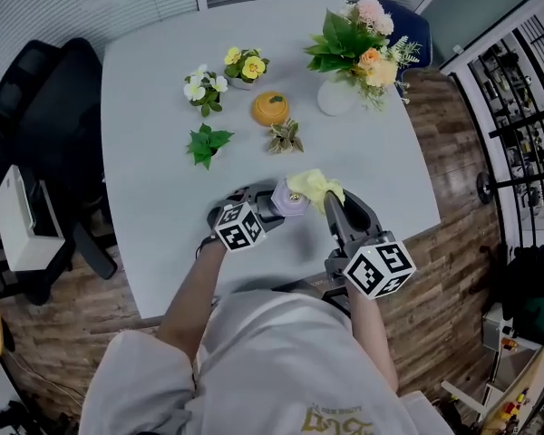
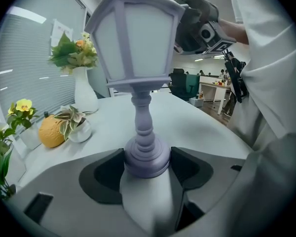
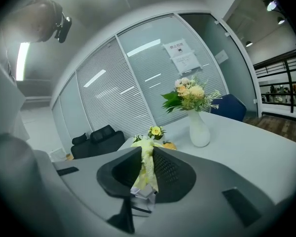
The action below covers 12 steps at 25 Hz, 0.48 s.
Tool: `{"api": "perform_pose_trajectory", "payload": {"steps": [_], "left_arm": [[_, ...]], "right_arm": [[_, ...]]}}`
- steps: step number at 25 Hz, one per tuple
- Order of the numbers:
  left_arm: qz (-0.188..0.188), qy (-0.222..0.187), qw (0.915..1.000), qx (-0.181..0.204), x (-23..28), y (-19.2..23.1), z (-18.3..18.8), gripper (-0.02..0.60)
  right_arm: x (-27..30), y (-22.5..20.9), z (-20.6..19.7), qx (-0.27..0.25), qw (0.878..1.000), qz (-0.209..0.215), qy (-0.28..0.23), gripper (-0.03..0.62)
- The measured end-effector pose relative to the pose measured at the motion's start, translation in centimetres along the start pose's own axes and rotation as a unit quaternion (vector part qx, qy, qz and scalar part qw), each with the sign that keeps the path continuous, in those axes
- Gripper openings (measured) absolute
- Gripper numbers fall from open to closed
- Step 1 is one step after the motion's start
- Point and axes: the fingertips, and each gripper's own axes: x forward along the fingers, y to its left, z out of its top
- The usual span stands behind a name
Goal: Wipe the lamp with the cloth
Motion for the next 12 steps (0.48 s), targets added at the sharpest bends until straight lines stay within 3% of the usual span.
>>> {"api": "perform_pose_trajectory", "payload": {"steps": [5,12], "left_arm": [[0.000,0.000,1.0000,0.000,0.0,0.0,0.0,0.304],[-0.001,0.000,1.0000,-0.001,-0.1,0.1,-0.1,0.304]], "right_arm": [[1.2,1.1,-0.8,-0.051,0.998,0.004,0.025,0.072],[2.7,1.5,-1.9,-0.075,0.995,0.016,0.058,0.074]]}}
